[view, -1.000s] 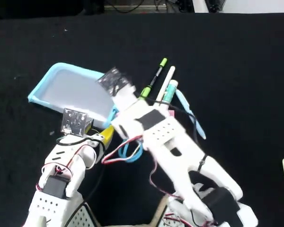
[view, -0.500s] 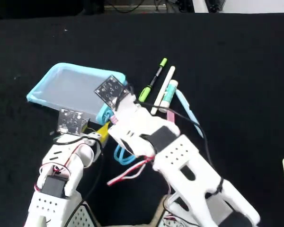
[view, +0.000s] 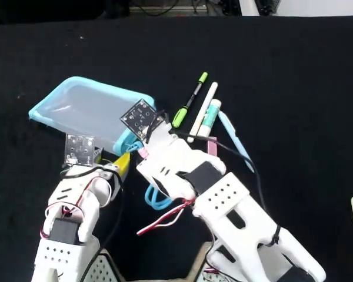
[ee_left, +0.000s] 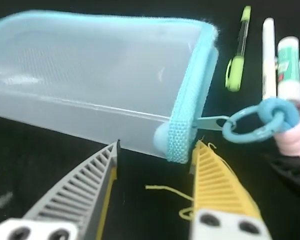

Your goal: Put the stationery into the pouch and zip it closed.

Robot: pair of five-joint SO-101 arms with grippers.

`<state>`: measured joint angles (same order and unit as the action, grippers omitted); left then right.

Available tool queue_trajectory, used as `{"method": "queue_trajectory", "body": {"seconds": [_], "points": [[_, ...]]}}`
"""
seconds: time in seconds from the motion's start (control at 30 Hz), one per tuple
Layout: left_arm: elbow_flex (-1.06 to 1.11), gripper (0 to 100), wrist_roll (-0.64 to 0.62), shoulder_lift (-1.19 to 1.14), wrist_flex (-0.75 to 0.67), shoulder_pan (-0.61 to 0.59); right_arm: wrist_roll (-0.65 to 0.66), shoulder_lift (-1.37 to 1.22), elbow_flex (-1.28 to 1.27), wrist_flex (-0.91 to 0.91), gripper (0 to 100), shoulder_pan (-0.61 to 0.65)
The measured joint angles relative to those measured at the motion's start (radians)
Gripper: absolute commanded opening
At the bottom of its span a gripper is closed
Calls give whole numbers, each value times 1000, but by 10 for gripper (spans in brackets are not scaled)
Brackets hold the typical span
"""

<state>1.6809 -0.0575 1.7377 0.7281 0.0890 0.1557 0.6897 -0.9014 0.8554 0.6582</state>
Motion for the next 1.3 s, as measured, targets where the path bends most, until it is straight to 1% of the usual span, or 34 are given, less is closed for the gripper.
{"method": "queue_trajectory", "body": {"seconds": [0.1,0.17,0.27,0.43,0.67,0.83,0.93,1.2,1.3], "points": [[-29,235,-2,0,66,-2,0,0,-28,-28,11,3],[-37,235,0,0,80,-20,0,0,-29,-34,11,3],[-37,235,0,0,78,-46,0,0,-29,-40,11,3],[-11,232,9,-2,18,-57,0,5,-29,-40,11,3],[-11,235,21,0,17,-61,35,5,-29,-40,11,3],[-89,236,23,0,137,-61,38,5,-29,-40,11,3],[-107,236,23,0,157,-63,38,5,-29,-40,11,3],[-107,236,23,0,157,-64,38,5,-29,-40,11,3],[-103,232,23,0,114,-64,38,5,-29,-40,11,3]]}}
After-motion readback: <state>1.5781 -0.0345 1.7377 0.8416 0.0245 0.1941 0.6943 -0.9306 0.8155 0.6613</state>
